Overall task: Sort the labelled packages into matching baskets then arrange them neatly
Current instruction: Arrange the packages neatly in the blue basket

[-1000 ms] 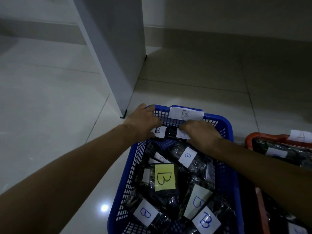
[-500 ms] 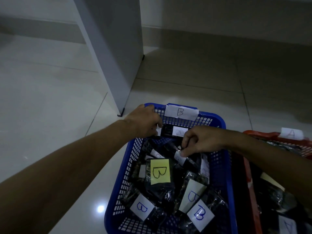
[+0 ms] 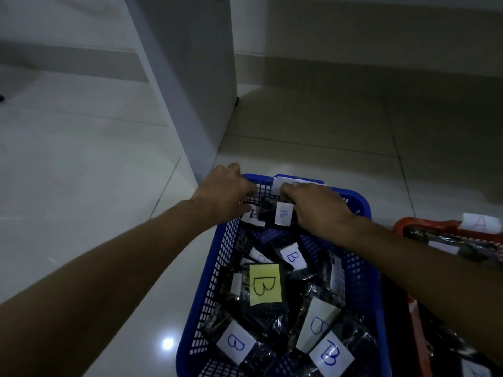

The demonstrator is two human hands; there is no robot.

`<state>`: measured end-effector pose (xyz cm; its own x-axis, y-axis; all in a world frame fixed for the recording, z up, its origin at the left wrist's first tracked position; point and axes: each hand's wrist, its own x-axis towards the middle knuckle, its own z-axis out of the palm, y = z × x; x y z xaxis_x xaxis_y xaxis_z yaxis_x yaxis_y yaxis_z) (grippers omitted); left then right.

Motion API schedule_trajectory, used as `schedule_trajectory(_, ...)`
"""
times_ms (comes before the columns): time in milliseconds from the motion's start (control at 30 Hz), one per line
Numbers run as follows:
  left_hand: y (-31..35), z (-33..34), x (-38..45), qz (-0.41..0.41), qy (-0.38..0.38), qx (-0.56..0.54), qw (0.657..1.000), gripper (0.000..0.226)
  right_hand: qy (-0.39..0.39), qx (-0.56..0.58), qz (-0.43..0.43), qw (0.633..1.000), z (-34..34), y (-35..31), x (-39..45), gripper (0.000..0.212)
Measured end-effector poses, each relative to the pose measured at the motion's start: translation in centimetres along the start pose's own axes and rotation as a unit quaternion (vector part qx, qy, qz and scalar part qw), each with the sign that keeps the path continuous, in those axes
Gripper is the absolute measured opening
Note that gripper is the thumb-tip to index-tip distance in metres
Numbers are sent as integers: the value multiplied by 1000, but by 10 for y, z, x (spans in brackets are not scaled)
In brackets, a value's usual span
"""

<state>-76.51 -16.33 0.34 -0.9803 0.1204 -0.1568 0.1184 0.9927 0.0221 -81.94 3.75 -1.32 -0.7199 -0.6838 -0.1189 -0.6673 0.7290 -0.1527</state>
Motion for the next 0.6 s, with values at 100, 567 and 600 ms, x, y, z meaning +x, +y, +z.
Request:
schedule_trajectory(100, 7, 5, 2, 32, -34, 6, 999, 45, -8, -61, 8, 998, 8, 9, -10, 53)
schedule_trajectory(567, 8, 19, 10, 93, -40, 14, 995, 41, -43, -49, -33, 997, 12, 8, -25, 37)
schedule_trajectory(600, 6, 18, 9, 86, -31, 4, 996, 40, -47, -42, -23, 998, 12, 5, -27, 36)
